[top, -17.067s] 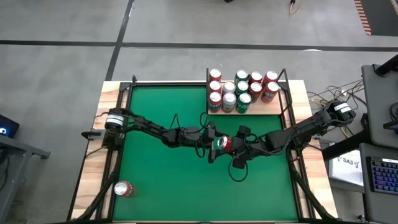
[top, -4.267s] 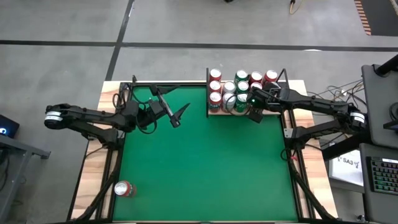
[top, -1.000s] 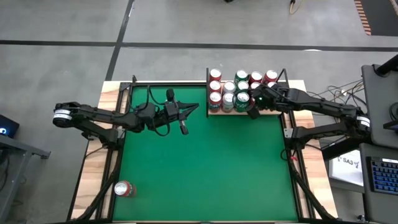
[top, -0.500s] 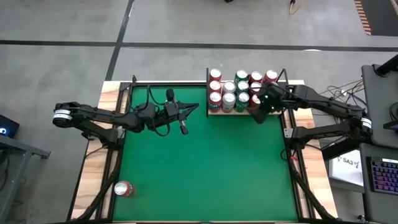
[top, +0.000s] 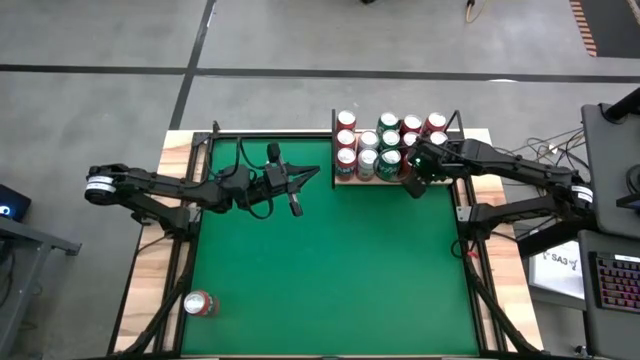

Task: Place canned beverage on shelf
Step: Put the red/black soda can on the shelf aligned with the other red/black soda cans, then put the red soda can on the shelf aligned with the other red soda cans

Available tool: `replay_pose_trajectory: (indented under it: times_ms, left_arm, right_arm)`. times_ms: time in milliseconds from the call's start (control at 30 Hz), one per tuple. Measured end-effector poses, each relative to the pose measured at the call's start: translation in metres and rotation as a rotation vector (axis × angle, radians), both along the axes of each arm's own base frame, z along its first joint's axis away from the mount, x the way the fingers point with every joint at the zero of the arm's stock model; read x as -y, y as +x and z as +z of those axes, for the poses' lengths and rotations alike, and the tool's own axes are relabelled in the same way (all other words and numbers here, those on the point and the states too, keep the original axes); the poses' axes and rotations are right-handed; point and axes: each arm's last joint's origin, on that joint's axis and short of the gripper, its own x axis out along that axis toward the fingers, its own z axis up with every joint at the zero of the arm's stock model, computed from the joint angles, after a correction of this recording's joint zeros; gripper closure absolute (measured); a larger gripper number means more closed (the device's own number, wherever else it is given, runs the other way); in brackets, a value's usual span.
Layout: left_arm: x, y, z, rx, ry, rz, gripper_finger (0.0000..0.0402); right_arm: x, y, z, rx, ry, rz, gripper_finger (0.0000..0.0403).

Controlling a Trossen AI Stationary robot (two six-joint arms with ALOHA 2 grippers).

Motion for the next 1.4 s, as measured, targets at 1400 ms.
replay_pose_trajectory:
  times_ms: [1400]
  left_arm:
    - [0.173, -0.060, 0.027, -1.367, -0.510, 0.046, 0.0401]
  right_arm:
    - [-0.116, 0.019, 0.050, 0.493, 0.117, 0.517, 0.0394]
